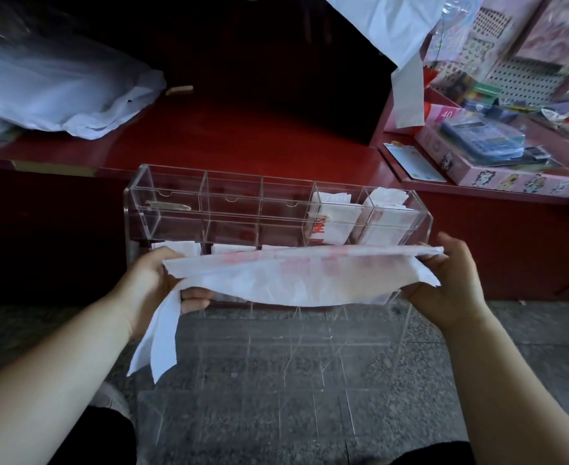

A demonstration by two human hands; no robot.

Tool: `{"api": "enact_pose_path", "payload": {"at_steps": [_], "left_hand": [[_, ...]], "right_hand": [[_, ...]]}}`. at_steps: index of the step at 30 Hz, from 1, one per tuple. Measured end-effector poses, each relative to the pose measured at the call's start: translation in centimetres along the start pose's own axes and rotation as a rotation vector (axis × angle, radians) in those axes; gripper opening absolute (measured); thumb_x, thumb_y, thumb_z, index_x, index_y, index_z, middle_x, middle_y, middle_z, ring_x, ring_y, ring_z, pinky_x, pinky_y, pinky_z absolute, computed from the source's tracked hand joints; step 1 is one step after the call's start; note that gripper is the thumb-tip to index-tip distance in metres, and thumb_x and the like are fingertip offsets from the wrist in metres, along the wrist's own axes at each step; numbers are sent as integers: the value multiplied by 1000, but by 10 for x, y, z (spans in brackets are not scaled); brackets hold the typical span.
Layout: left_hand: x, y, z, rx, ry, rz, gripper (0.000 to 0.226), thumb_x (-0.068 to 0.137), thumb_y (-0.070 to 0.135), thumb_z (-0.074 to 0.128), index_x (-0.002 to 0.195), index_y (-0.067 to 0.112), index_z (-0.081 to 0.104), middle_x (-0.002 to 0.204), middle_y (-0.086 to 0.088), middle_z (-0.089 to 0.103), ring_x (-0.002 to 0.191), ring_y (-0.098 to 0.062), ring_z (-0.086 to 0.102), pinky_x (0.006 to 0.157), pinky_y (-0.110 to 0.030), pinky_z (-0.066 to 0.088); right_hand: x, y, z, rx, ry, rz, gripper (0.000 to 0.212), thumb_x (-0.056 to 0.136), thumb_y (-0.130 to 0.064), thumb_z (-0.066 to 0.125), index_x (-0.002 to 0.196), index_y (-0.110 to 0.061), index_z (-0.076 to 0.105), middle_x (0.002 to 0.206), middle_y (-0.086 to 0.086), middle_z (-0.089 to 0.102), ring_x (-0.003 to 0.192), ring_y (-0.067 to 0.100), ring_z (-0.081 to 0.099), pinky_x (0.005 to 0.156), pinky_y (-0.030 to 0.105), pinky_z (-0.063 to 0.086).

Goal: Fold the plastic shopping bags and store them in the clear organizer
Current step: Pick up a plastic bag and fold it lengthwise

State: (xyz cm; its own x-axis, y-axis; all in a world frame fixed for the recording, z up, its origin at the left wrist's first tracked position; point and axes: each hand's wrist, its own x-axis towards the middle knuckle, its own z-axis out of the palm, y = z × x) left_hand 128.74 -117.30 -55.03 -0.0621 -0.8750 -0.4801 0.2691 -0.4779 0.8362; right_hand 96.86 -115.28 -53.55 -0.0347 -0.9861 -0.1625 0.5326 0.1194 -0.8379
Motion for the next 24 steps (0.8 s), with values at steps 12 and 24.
{"api": "enact_pose_path", "payload": {"at_steps": [12,24], "left_hand": [[5,-9,-9,492,-134,203,35,73,24,71,107,19,61,113,1,58,107,-13,49,98,-28,35],[11,-23,-15,840,-252,123,40,83,13,64,48,14,45,40,11,37,39,-2,34,42,-12,26]], "right_hand": [[-2,-6,-5,-293,41,-60,86,0,-36,91,79,-12,65,65,0,69,57,11,66,46,21,52],[-7,-20,32,-553,158,-324,49,83,6,54,49,-26,68,50,-10,62,48,1,56,47,15,46]]}}
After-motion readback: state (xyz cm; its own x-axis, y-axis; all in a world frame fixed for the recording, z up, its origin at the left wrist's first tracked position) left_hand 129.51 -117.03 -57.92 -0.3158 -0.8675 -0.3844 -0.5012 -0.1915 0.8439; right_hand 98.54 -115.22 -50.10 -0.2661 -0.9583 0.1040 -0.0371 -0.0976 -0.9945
